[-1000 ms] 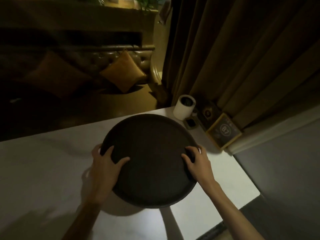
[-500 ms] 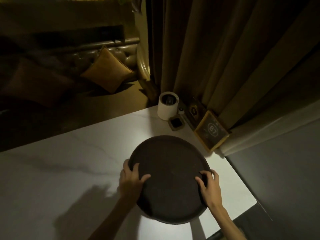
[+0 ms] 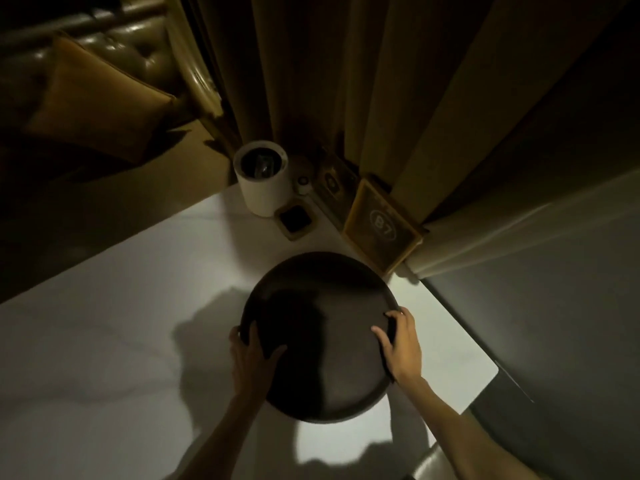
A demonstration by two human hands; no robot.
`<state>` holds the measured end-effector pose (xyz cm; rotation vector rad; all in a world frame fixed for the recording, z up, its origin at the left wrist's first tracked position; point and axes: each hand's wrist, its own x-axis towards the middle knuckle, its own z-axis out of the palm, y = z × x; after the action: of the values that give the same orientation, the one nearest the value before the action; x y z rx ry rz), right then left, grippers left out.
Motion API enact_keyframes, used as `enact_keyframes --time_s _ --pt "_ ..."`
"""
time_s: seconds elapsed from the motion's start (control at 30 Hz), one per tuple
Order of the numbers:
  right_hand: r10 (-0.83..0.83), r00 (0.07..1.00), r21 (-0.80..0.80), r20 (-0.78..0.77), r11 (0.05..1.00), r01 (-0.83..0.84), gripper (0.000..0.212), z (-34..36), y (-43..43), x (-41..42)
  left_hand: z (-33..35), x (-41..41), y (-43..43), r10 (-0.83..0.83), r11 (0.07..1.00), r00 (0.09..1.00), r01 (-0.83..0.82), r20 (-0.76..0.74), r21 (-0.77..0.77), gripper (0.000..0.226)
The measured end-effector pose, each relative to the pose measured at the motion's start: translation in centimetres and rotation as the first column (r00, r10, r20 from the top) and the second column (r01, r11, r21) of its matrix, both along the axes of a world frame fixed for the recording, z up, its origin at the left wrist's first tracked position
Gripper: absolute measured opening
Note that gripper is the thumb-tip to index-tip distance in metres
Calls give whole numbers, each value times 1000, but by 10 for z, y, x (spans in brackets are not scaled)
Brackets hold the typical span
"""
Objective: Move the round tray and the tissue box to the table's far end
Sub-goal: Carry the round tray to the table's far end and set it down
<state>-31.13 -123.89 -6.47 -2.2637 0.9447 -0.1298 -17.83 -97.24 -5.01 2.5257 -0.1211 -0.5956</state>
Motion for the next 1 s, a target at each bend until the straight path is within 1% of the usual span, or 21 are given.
enact_keyframes --time_s 0.1,0.17,0.27,0.33,0.37,0.43,0.47,0.5,0.53,0.57,0.67,0.77,0.83,0.9,1.0 --pt "5 1000 -46 -28 999 -6 38 -12 4 13 -13 14 4 -5 1000 999 5 -32 7 89" --pt "3 999 -63 -49 998 -6 39 -20 9 19 -22 18 10 -6 999 999 8 -48 38 87" --pt "5 995 -35 -97 999 -9 45 -30 26 22 -29 19 22 10 997 998 -6 -57 83 87" --pt "-26 992 -12 -126 1000 24 51 -31 36 21 -30 19 29 55 998 998 -53 -35 45 89" --pt "-76 987 -8 -139 997 75 53 -33 38 19 -30 19 33 112 994 993 -112 -32 4 89" --pt "-240 950 -13 -200 970 243 55 -31 43 15 -31 18 38 254 964 965 -258 -59 -60 80" --pt "-326 908 -18 -265 943 333 55 -29 46 14 -30 18 39 297 953 952 -300 -71 -45 73" --pt "-387 857 -21 -340 914 404 56 -28 48 13 -31 17 38 310 951 948 -310 -77 2 66" --pt "-417 819 -25 -395 896 444 56 -28 50 12 -32 16 37 303 952 949 -299 -81 60 62" --pt "-425 803 -29 -418 890 455 57 -29 52 11 -33 16 34 298 951 951 -288 -84 112 61" --pt "-392 805 -52 -445 909 414 56 -31 56 12 -36 18 26 313 934 948 -297 -56 198 68" --pt "-335 815 -99 -473 939 329 54 -32 52 15 -39 21 25 319 931 947 -305 -43 200 74" --pt "-317 828 -106 -462 947 303 54 -32 49 18 -39 24 27 273 944 961 -258 -46 207 76" --pt "-328 831 -113 -448 943 312 54 -32 45 23 -40 30 29 210 958 976 -192 -63 213 81" --pt "-351 811 -137 -467 936 326 54 -33 40 30 -41 34 29 113 979 983 -86 -142 187 97"
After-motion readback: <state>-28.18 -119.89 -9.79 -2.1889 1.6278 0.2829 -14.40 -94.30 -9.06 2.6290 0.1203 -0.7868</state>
